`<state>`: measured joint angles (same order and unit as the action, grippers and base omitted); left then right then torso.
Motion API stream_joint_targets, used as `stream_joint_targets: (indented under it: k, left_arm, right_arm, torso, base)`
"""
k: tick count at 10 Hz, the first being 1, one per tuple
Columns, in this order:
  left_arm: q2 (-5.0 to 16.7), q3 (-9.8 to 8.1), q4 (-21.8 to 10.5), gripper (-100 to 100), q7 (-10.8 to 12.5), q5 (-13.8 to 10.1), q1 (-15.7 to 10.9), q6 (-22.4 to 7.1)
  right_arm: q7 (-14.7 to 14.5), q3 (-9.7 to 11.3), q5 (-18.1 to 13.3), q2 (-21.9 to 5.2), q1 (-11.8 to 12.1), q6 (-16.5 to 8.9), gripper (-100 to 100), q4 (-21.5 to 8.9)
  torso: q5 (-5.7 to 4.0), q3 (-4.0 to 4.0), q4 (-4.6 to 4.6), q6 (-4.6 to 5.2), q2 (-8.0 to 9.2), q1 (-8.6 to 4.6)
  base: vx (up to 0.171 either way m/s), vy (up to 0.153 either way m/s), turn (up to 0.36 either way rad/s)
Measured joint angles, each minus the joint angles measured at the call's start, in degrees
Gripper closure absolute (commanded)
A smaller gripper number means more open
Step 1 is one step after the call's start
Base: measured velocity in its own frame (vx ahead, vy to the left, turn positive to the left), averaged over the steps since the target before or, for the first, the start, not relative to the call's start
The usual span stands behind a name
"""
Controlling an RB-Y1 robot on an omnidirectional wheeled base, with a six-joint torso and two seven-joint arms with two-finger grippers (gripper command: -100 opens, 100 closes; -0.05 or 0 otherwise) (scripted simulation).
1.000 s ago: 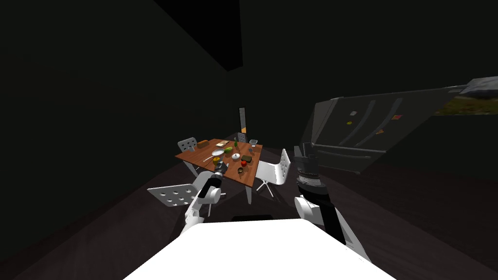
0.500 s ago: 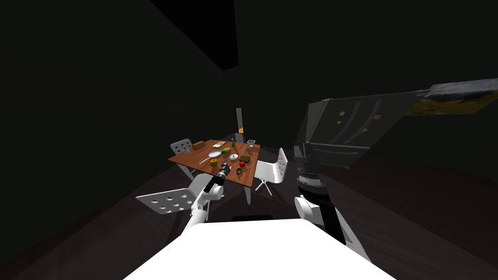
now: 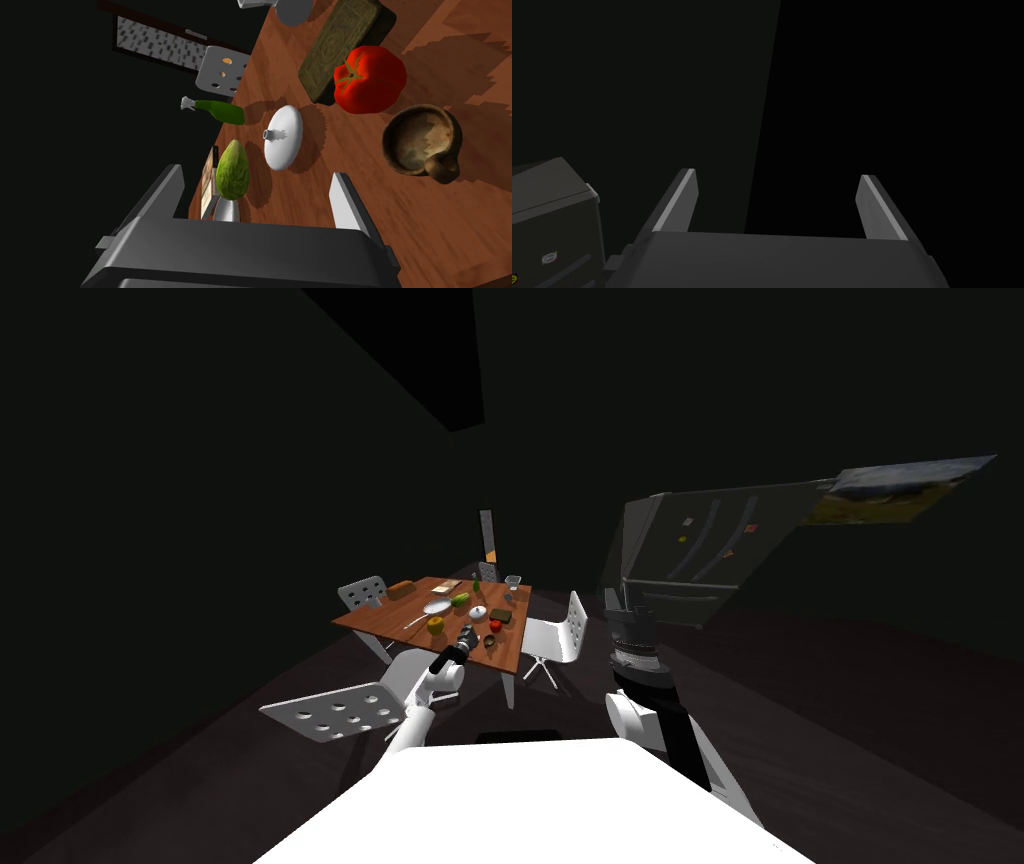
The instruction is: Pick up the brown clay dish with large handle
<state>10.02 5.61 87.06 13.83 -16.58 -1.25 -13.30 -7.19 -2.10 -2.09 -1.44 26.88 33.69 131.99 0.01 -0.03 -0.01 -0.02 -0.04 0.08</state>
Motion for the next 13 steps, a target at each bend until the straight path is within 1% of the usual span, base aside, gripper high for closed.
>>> stream_joint_targets:
  k: [1, 3, 4, 5, 6, 7, 9, 11, 12, 13]
  left_arm:
    - [0.0, 0.22, -2.0, -100, 0.2, -0.3, -1.6, -1.9]
    - [1.0, 0.79, -4.6, -100, 0.6, -1.4, -2.6, -4.1]
    - [0.9, 1.05, -6.5, -100, 0.7, -1.6, -4.0, -5.6]
    - [0.9, 1.29, -7.8, -100, 0.8, -1.7, -4.8, -7.5]
    - [1.3, 1.5, -8.7, -100, 1.0, -2.1, -5.2, -8.6]
    - [1.5, 1.77, -10.7, -100, 1.0, -2.5, -6.4, -9.2]
    - [2.1, 2.27, -14.3, -100, 1.4, -3.3, -8.6, -12.0]
    - [2.7, 2.84, -16.8, -100, 1.6, -4.0, -9.7, -14.8]
    - [2.5, 2.95, -18.5, -100, 1.9, -3.6, -10.7, -16.0]
    - [3.0, 3.28, -19.9, -100, 1.9, -4.3, -11.2, -16.8]
  right_arm:
    - [0.0, 0.0, 0.0, 0.0, 0.0, 0.0, 0, 0.0]
    - [0.0, 0.0, 0.0, 0.0, 0.0, 0.0, 0, 0.0]
    - [0.0, 0.0, 0.0, 0.0, 0.0, 0.0, 0, 0.0]
    - [0.0, 0.0, 0.0, 0.0, 0.0, 0.0, 0, 0.0]
    - [0.0, 0.0, 0.0, 0.0, 0.0, 0.0, 0, 0.0]
    - [0.0, 0.0, 0.0, 0.0, 0.0, 0.0, 0, 0.0]
    - [0.0, 0.0, 0.0, 0.0, 0.0, 0.0, 0, 0.0]
    - [0.0, 0.0, 0.0, 0.0, 0.0, 0.0, 0, 0.0]
    - [0.0, 0.0, 0.0, 0.0, 0.0, 0.0, 0, 0.0]
    - [0.0, 0.0, 0.0, 0.0, 0.0, 0.0, 0, 0.0]
  torso:
    - [0.01, 0.0, 0.0, -0.01, -0.01, 0.04]
    - [0.0, 0.0, 0.0, -0.02, 0.01, -0.01]
    - [0.0, 0.0, 0.0, -0.01, 0.0, -0.03]
    - [0.0, -0.01, 0.0, -0.02, -0.01, 0.01]
    - [0.0, -0.01, -0.01, -0.05, -0.01, 0.0]
    - [0.0, -0.01, -0.01, -0.02, -0.02, -0.04]
    - [0.0, -0.04, -0.02, -0.03, -0.06, -0.01]
    - [0.0, -0.05, -0.02, -0.04, -0.08, -0.04]
    - [-0.01, -0.07, -0.03, -0.03, -0.12, -0.06]
    - [-0.01, -0.07, -0.03, -0.05, -0.13, -0.05]
  base:
    - [0.001, 0.03, -0.041]
    - [0.001, 0.022, -0.105]
    - [0.007, 0.034, -0.14]
    - [0.007, 0.026, -0.039]
    - [0.007, 0.015, -0.078]
    - [0.011, 0.02, -0.123]
    - [0.021, 0.027, -0.099]
    - [0.03, 0.016, -0.078]
    - [0.037, 0.014, -0.078]
    - [0.039, 0.011, -0.065]
